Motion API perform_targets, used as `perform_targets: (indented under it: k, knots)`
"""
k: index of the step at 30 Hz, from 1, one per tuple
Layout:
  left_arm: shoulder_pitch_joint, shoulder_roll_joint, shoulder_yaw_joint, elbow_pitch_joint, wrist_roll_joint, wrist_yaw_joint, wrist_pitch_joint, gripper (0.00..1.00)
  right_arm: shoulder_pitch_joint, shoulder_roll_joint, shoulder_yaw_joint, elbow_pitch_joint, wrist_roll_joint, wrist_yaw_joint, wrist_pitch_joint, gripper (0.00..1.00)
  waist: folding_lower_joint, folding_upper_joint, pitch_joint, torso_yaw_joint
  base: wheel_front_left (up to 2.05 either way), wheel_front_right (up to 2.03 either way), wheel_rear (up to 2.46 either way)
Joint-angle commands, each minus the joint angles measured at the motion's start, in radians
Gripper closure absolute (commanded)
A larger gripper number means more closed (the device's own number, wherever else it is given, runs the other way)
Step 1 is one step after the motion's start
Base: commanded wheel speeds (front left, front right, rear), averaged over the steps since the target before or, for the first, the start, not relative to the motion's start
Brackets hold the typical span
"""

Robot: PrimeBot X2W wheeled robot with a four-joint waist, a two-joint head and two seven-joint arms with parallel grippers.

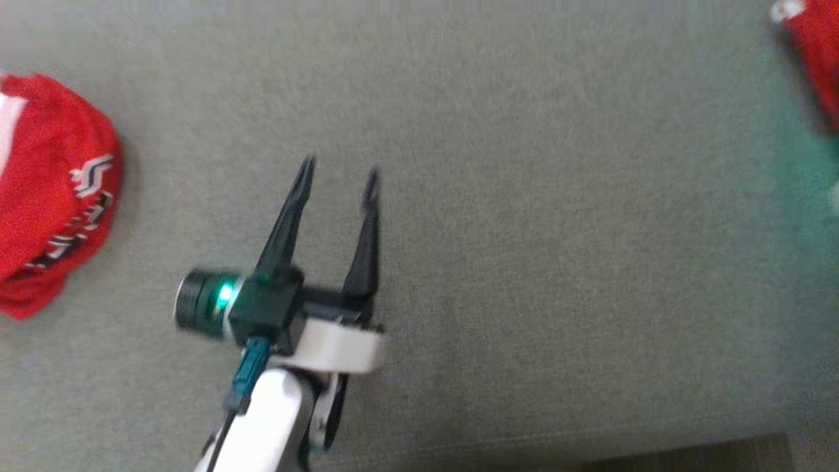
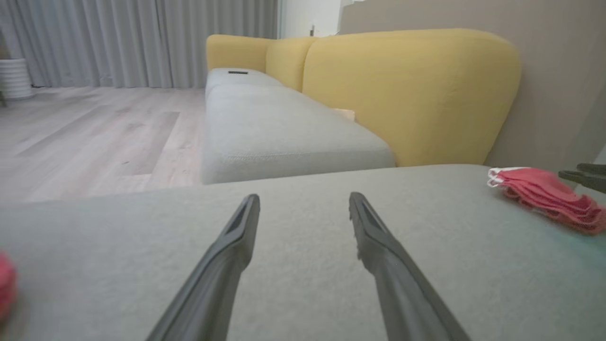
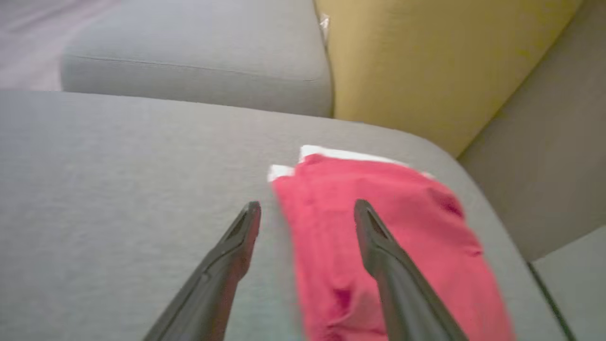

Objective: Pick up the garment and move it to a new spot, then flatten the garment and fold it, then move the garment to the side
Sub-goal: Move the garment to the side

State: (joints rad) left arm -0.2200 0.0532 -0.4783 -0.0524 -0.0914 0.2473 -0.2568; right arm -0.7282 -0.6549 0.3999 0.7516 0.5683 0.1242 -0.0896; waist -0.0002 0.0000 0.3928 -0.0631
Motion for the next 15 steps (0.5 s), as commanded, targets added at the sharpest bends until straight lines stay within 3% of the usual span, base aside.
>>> perform_targets:
  k: [1, 4, 10, 15]
  knots:
    - [0.018, 0.012, 0.041, -0.018, 0.000, 0.007, -0.005, 0.00, 0.056, -0.007, 0.017, -0.024, 0.009, 0.007, -0.017, 0.00, 0.0002, 0.0000, -0.129, 0.027, 0.00, 0.00, 0.00]
    - [0.086, 0.027, 0.074, 0.009, -0.011, 0.016, -0.005, 0.00, 0.131, 0.071, 0.060, -0.055, 0.056, 0.007, -0.022, 0.00, 0.0002, 0.0000, -0.214, 0.034, 0.00, 0.00, 0.00]
    - [0.229, 0.034, 0.164, 0.073, -0.092, 0.008, -0.005, 0.00, 0.270, 0.158, 0.118, -0.111, 0.111, 0.007, -0.115, 0.00, 0.0002, 0.0000, -0.355, 0.055, 0.00, 0.00, 0.00]
    - [0.291, 0.033, 0.249, 0.087, -0.101, -0.003, -0.005, 0.00, 0.367, 0.235, 0.101, -0.144, 0.074, 0.007, -0.169, 0.00, 0.0002, 0.0000, -0.427, 0.063, 0.00, 0.00, 0.00]
